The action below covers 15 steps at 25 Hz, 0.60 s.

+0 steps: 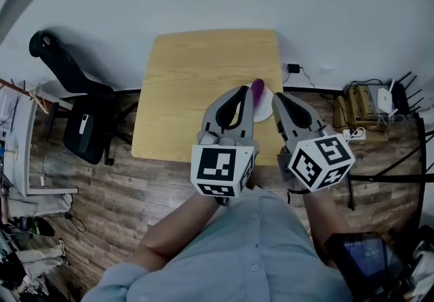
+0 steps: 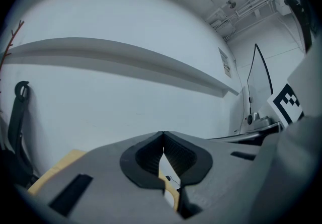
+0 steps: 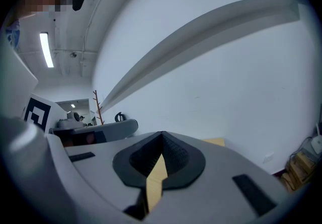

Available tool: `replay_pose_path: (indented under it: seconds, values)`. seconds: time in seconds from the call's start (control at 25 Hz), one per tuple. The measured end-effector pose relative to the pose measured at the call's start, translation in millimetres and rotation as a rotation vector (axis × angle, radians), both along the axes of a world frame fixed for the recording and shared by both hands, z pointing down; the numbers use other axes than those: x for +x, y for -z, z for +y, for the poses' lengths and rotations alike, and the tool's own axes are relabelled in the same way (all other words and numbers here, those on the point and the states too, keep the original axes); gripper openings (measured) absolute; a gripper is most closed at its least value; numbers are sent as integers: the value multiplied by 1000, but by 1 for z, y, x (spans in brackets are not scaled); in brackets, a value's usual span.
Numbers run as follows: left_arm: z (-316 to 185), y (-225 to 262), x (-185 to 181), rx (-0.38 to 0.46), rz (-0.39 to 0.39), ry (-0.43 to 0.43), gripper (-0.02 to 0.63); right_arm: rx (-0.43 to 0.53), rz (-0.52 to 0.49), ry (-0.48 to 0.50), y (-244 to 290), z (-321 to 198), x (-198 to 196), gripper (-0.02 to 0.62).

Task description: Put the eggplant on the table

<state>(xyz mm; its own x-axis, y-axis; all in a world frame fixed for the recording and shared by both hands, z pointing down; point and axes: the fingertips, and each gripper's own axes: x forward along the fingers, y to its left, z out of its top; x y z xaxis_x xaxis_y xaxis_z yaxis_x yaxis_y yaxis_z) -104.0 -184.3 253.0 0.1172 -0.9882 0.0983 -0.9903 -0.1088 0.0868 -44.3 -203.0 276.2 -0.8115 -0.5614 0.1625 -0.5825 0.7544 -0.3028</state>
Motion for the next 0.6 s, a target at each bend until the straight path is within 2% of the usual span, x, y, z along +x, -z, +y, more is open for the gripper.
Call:
replay_pose_path:
  seconds: [0.6]
  values:
    - [-13, -11, 3, -19, 16, -12, 6, -18, 4, -18, -9, -11, 3, 0]
